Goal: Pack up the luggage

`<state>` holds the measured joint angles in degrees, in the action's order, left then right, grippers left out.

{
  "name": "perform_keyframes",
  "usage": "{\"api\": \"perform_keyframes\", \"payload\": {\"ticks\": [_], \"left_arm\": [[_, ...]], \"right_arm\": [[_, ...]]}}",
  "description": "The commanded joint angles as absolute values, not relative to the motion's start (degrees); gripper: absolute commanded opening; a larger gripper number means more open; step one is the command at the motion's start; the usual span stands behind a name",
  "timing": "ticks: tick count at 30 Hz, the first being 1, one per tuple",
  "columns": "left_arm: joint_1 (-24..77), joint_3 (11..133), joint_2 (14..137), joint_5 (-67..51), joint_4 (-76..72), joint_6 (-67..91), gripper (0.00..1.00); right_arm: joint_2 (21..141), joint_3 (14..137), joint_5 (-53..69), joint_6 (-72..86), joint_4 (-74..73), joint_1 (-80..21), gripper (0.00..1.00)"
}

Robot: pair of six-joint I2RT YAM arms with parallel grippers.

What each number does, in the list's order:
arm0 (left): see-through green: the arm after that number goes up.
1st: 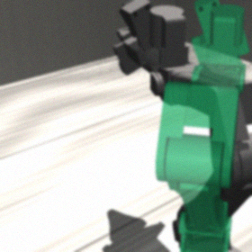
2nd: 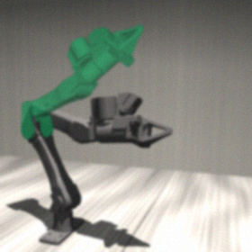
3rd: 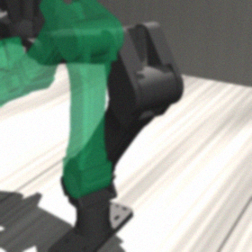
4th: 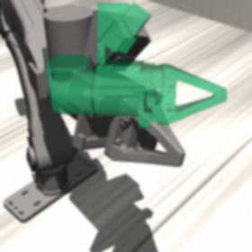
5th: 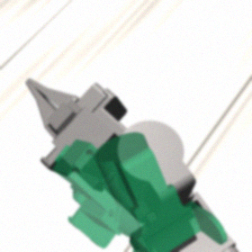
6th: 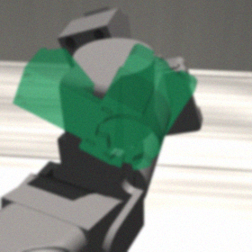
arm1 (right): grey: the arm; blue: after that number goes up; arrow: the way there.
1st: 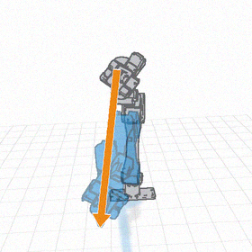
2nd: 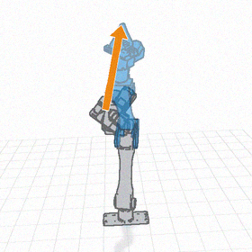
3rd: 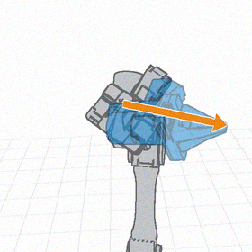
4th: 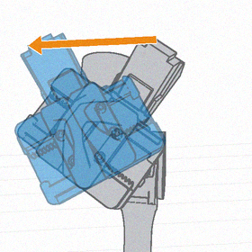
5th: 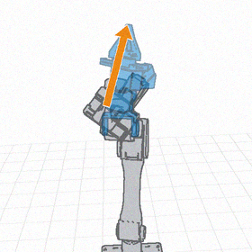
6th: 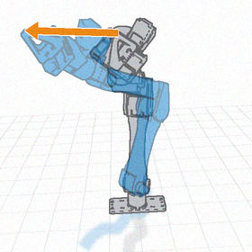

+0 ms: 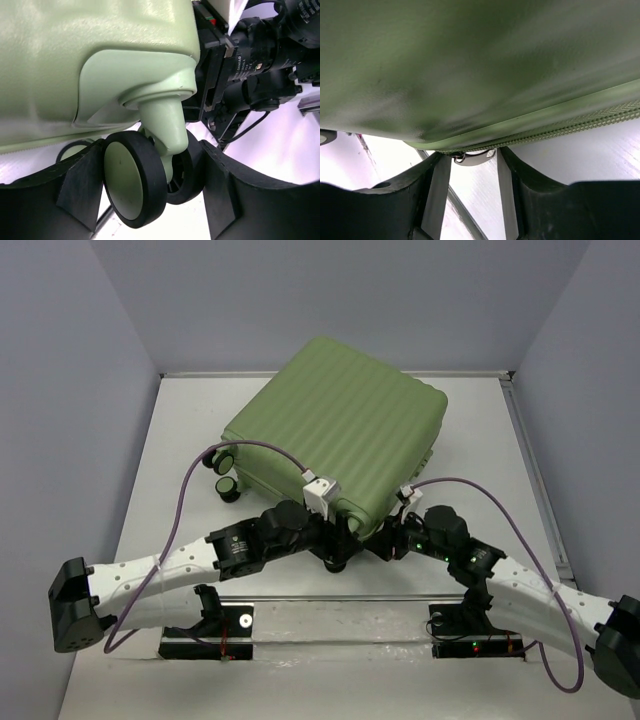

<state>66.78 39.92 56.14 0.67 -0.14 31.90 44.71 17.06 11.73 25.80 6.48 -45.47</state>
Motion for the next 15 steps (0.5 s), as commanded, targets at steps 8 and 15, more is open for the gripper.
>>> {"api": "perform_keyframes", "payload": {"ticks": [8,15], "left_arm": [[67.15,42.19,56.51,-5.52,-13.87,34.71,0.19],[67.15,42.18,58.09,-7.56,-31.62,41.04,0.06]], "right_arm": [[44.13,15.29,7.56,26.8,15.03,-46.4,0.15],[41.13,13.01,6.51,31.02,17.22,-49.47,0.07]]}}
